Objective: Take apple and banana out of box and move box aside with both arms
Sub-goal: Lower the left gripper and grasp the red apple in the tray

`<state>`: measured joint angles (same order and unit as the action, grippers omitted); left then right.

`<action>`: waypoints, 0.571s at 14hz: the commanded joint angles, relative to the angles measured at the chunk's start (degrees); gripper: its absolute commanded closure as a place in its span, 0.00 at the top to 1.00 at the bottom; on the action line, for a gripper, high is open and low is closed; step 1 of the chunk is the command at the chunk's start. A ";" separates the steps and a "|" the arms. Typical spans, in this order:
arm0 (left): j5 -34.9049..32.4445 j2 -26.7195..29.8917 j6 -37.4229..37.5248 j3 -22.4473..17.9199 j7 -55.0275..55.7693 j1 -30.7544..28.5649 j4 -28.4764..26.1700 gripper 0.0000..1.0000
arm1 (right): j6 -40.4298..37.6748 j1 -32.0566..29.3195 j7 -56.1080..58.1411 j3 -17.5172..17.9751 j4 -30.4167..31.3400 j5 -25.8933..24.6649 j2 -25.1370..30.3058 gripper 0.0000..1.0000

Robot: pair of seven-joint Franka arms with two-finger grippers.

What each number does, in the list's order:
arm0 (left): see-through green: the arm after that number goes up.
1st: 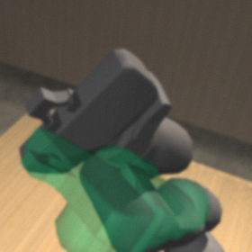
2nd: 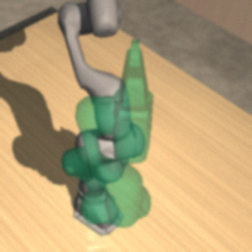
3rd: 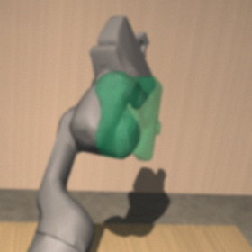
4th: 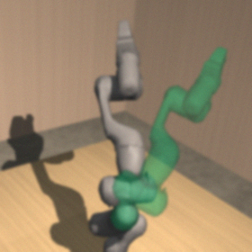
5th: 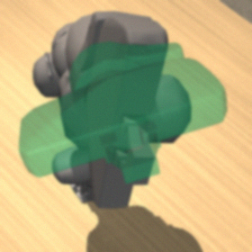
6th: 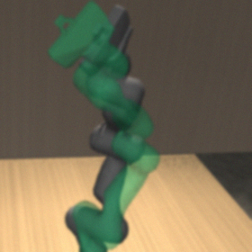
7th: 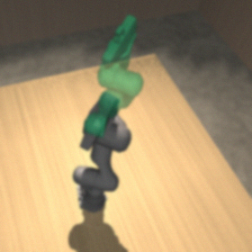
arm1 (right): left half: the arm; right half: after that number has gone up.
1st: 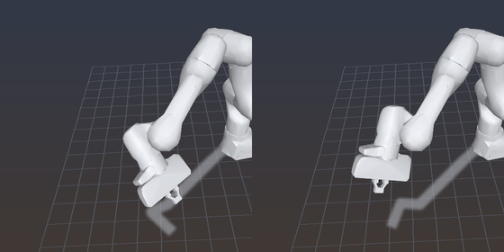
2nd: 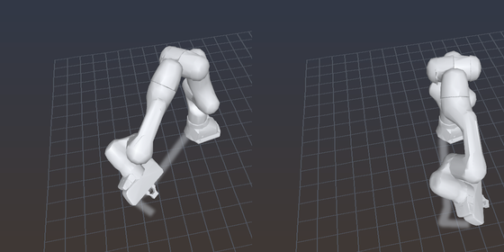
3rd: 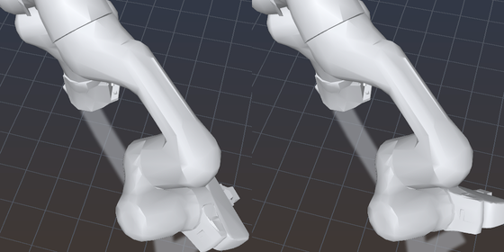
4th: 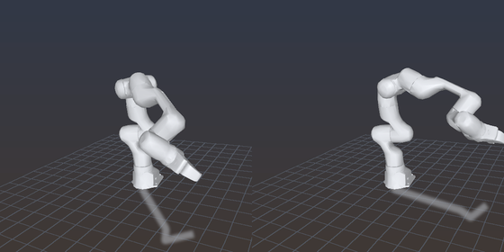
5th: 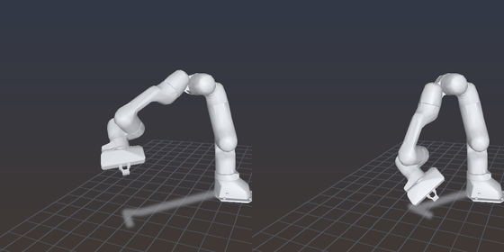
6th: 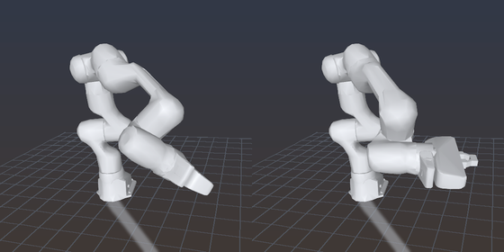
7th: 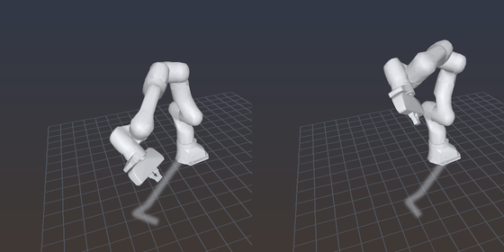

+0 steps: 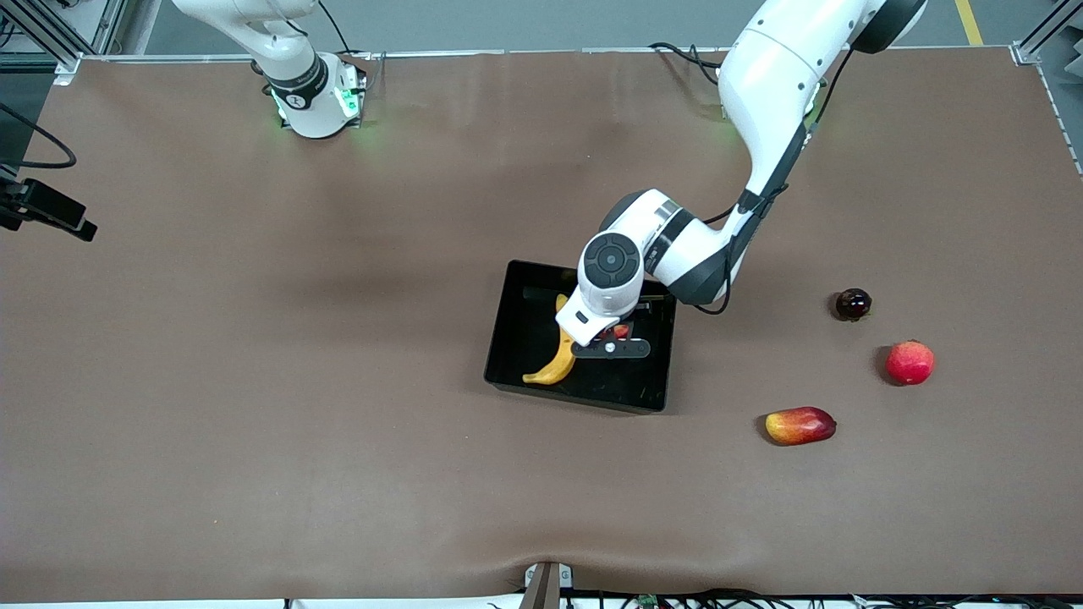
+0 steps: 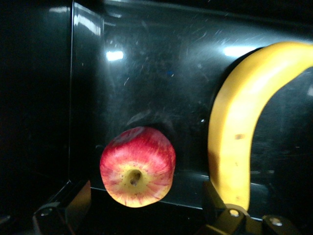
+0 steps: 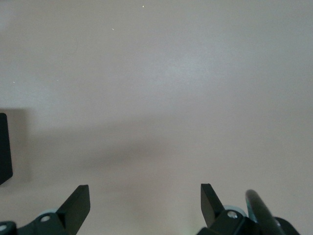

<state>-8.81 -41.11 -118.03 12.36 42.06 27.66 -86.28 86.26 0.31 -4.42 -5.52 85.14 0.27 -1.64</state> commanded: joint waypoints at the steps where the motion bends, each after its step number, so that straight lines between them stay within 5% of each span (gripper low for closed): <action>1: -1.38 -0.45 0.00 -0.32 2.33 0.56 -0.47 1.00 | -0.12 -0.48 -0.67 0.07 -0.85 0.52 -0.82 1.00; 8: -3.92 -2.83 -0.88 -0.32 2.15 0.64 -0.03 0.96 | -0.03 -0.48 -0.67 0.07 -0.85 0.61 -0.91 1.00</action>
<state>-10.34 -43.16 -118.23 12.35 42.95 27.83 -86.56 86.34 0.26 -4.43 -5.63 85.14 0.27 -2.15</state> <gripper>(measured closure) 0.000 0.000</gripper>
